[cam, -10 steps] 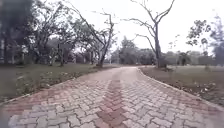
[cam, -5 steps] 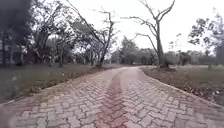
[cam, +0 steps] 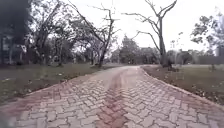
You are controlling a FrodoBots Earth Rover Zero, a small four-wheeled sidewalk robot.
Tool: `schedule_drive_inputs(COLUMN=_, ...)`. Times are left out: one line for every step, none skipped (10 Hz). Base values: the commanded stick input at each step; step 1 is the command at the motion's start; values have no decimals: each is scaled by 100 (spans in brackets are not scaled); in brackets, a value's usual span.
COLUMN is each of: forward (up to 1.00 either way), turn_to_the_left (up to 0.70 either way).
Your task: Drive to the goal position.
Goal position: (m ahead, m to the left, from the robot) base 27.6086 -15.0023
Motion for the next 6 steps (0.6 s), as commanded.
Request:
schedule_drive_inputs(forward=70, turn_to_the_left=0)
schedule_drive_inputs(forward=70, turn_to_the_left=0)
schedule_drive_inputs(forward=70, turn_to_the_left=0)
schedule_drive_inputs(forward=70, turn_to_the_left=0)
schedule_drive_inputs(forward=70, turn_to_the_left=0)
schedule_drive_inputs(forward=70, turn_to_the_left=0)
